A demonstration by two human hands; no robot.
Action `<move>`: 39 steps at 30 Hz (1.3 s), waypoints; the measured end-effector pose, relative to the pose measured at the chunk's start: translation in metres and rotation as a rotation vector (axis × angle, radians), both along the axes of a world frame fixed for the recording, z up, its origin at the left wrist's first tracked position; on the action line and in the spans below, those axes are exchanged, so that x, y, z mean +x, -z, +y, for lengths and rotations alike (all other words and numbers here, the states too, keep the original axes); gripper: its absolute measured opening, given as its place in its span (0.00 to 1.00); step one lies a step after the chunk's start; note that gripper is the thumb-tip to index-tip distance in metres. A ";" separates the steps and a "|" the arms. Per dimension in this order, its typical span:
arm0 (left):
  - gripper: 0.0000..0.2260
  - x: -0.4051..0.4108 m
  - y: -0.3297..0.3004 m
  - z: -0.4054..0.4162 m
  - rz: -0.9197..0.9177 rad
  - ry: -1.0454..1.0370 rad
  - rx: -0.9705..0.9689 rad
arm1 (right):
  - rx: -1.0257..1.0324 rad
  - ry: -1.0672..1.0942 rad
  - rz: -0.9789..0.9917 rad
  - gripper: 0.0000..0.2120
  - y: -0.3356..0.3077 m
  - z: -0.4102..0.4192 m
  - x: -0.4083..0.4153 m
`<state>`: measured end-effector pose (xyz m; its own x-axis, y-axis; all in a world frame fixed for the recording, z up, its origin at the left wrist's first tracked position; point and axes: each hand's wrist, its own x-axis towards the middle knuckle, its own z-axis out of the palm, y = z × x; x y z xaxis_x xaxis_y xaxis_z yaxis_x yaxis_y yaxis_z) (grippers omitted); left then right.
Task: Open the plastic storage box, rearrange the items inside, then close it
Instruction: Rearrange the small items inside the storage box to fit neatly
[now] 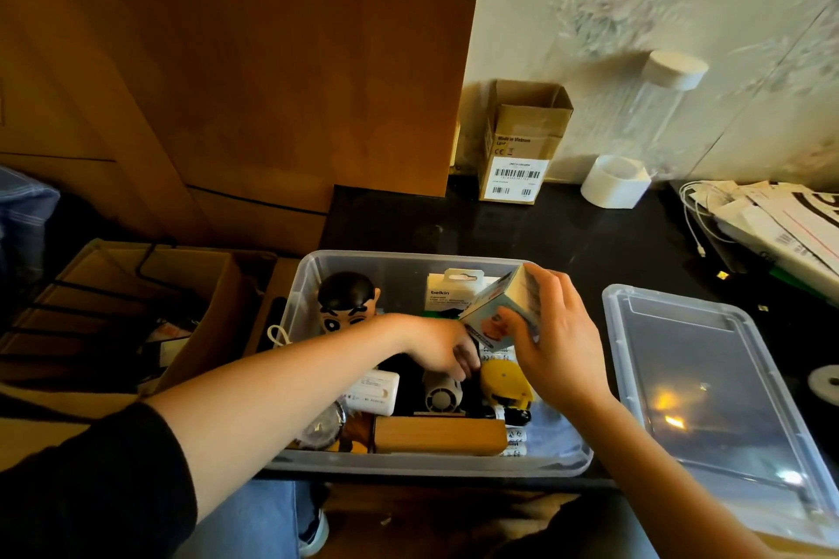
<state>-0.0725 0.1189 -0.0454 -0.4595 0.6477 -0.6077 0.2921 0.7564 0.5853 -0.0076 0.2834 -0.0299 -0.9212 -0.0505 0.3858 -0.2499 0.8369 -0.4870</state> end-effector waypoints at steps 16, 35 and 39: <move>0.18 0.003 -0.033 -0.054 -0.018 0.155 -0.056 | 0.316 -0.299 -0.266 0.28 0.004 -0.029 -0.024; 0.24 -0.001 -0.004 -0.033 -0.146 -0.677 0.147 | 0.389 -0.188 -0.350 0.21 -0.011 -0.022 -0.035; 0.21 -0.002 0.001 -0.026 -0.185 -0.694 0.178 | 0.409 -0.214 -0.344 0.26 -0.007 -0.017 -0.026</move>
